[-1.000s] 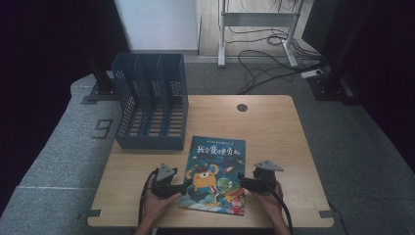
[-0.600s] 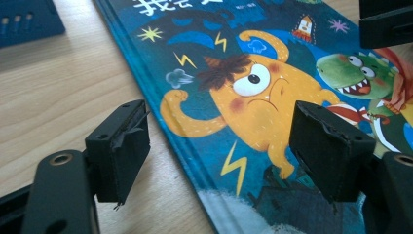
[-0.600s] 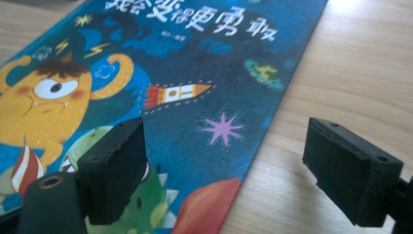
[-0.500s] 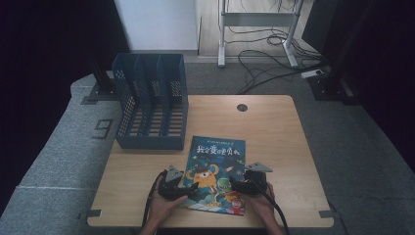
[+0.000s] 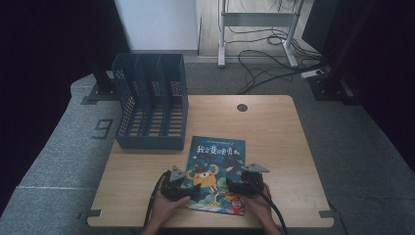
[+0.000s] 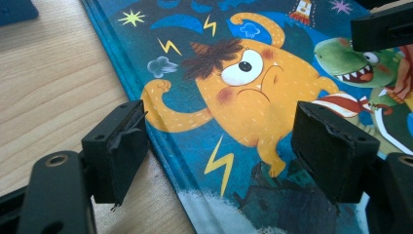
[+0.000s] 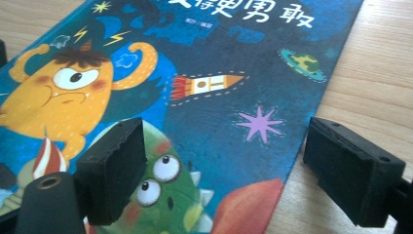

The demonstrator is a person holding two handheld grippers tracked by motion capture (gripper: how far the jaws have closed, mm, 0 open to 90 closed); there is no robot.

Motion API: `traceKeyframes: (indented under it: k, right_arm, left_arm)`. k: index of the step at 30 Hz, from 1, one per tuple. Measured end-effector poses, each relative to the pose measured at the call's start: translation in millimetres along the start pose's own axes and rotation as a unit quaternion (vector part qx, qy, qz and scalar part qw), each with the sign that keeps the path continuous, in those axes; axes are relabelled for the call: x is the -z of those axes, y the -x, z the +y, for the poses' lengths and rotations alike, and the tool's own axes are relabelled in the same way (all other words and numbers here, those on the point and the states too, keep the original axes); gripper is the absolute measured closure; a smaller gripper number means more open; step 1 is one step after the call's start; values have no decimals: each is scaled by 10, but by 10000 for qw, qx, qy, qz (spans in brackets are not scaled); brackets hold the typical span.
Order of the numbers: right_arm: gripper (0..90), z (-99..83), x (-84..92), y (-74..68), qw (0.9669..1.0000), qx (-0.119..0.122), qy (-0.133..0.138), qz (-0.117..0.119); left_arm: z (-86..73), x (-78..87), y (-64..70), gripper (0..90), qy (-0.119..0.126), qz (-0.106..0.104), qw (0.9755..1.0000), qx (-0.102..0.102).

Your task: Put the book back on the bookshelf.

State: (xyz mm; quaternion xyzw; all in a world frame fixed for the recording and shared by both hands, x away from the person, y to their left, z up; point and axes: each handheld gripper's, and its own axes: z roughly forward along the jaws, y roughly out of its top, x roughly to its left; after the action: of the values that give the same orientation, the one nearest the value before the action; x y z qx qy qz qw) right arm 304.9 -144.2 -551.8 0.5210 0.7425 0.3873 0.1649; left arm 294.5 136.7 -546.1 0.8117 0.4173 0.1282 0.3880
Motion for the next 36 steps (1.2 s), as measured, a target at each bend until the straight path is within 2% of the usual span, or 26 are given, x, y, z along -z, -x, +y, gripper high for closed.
traceKeyframes:
  k: [11, 20, 29, 36]
  right_arm:
    - [162, 5, 14, 20, 9999, -122, 4, 70]
    - [170, 21, 46, 62, 9988, -416, 19, 252]
    - [181, 27, 84, 120, 9952, -837, 119, 490]
    - [188, 34, 105, 160, 9927, -1004, 186, 648]
  left_arm:
    - [7, -21, 3, 208, -140, 37, 9999, 40]
    - [8, -24, 1, 206, -161, 38, 9999, 34]
    - [8, -24, -2, 206, -161, 21, 9999, 48]
    - [8, -24, -5, 205, -153, 10, 9999, 68]
